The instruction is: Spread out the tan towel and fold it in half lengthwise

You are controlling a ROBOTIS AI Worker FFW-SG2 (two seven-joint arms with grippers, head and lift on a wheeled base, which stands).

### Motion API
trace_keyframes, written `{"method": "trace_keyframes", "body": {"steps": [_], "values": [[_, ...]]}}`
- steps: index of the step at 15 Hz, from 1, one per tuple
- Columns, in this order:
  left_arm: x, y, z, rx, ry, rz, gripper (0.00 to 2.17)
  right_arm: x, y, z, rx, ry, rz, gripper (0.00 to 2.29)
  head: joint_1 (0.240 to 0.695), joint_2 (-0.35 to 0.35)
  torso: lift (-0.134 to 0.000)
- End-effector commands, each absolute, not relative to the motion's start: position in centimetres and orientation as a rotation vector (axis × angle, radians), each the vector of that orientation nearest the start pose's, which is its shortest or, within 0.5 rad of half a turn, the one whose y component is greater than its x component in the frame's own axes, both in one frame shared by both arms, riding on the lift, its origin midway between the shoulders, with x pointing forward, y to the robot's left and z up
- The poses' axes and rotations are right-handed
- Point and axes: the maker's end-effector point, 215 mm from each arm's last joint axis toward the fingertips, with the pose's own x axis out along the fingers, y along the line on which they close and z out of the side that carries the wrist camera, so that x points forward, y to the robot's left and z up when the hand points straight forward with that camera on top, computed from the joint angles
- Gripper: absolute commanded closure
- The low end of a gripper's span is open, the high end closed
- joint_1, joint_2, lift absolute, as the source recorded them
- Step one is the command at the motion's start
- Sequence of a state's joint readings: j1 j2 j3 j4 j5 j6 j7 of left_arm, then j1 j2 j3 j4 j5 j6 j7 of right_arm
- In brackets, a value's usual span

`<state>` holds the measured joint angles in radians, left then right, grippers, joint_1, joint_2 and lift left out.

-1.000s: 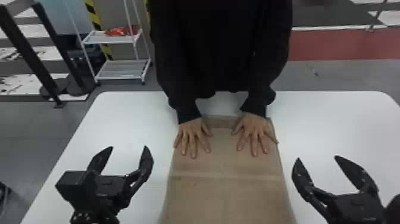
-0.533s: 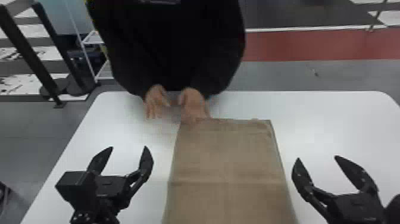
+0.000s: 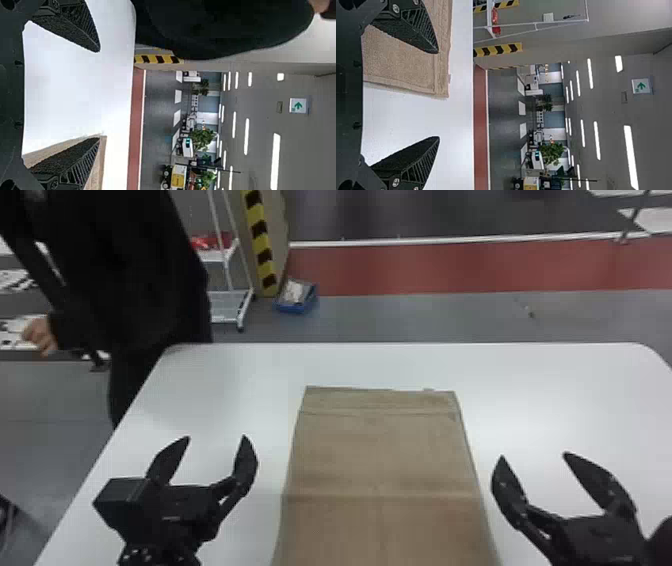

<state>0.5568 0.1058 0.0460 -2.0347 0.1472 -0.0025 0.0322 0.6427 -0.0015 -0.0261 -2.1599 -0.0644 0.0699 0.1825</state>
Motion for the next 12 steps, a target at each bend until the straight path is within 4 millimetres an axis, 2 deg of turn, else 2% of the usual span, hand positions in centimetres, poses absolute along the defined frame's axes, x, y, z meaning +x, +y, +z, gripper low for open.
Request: {"method": "trace_keyframes", "body": {"steps": [1, 3, 5, 9, 12], "values": [[42.8, 26.9, -36.6, -0.032, 0.090, 0.028, 0.08, 40.2, -20.1, -35.5, 0.062, 0.119, 0.160, 0.11, 0.695, 0.093, -0.119], [43.1, 26.6, -36.4, -0.033, 0.088, 0.017, 0.09, 40.5, -21.1, -35.5, 0.065, 0.120, 0.145, 0.11, 0.695, 0.093, -0.119], [44.0, 25.8, -36.3, -0.038, 0.101, -0.008, 0.11, 40.7, -22.9, -35.6, 0.072, 0.122, 0.116, 0.11, 0.695, 0.087, -0.119], [47.5, 22.3, -36.7, -0.043, 0.177, -0.153, 0.15, 41.0, -26.4, -35.7, 0.099, 0.129, 0.064, 0.11, 0.695, 0.015, -0.119], [49.7, 18.9, -37.2, -0.034, 0.245, -0.329, 0.15, 41.0, -27.1, -36.0, 0.105, 0.143, 0.055, 0.11, 0.695, -0.059, -0.119]]}}
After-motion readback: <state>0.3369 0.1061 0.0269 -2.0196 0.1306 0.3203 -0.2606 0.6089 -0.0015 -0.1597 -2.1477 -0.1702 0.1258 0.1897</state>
